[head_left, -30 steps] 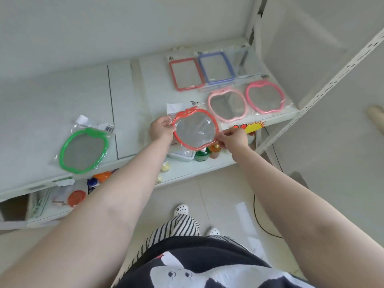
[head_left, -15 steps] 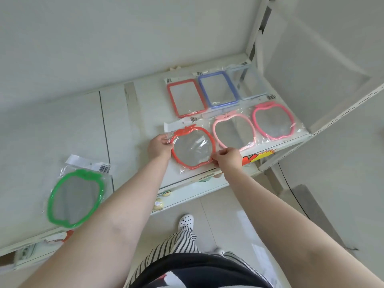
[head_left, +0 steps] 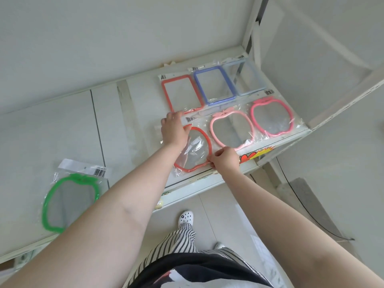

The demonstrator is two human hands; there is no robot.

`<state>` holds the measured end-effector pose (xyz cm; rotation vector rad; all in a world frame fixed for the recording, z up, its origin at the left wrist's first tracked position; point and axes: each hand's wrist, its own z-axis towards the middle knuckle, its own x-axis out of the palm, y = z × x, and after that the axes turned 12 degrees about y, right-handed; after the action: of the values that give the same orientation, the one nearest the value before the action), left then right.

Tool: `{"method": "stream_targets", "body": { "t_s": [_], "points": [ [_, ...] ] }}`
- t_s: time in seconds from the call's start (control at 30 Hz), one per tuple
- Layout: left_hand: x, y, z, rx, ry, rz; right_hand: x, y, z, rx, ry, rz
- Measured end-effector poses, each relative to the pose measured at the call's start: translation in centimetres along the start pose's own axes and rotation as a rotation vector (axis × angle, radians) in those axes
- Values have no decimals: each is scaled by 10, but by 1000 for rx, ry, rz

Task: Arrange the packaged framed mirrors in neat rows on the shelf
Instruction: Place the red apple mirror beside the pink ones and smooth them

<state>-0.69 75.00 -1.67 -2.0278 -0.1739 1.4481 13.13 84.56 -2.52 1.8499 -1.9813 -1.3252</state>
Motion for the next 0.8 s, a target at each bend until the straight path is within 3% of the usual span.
{"method": "stream_targets", "body": {
  "t_s": [0.13, 0.27, 0.47, 0.63, 0.8],
  "points": [
    [12, -3, 9, 96, 214, 138, 0, 0, 0, 2, 3, 0],
    [27, 1, -2, 178, 285, 324, -1, 0, 1, -8, 19, -34],
    [31, 1, -14, 196, 234, 330, -18, -7, 1, -99, -187, -517],
    [48, -7, -41, 52, 186, 358, -35, -16, 15, -267, -381, -614],
    [53, -11, -43, -58, 268, 343, -38, -24, 28, -217, -267, -663]
  ]
}}
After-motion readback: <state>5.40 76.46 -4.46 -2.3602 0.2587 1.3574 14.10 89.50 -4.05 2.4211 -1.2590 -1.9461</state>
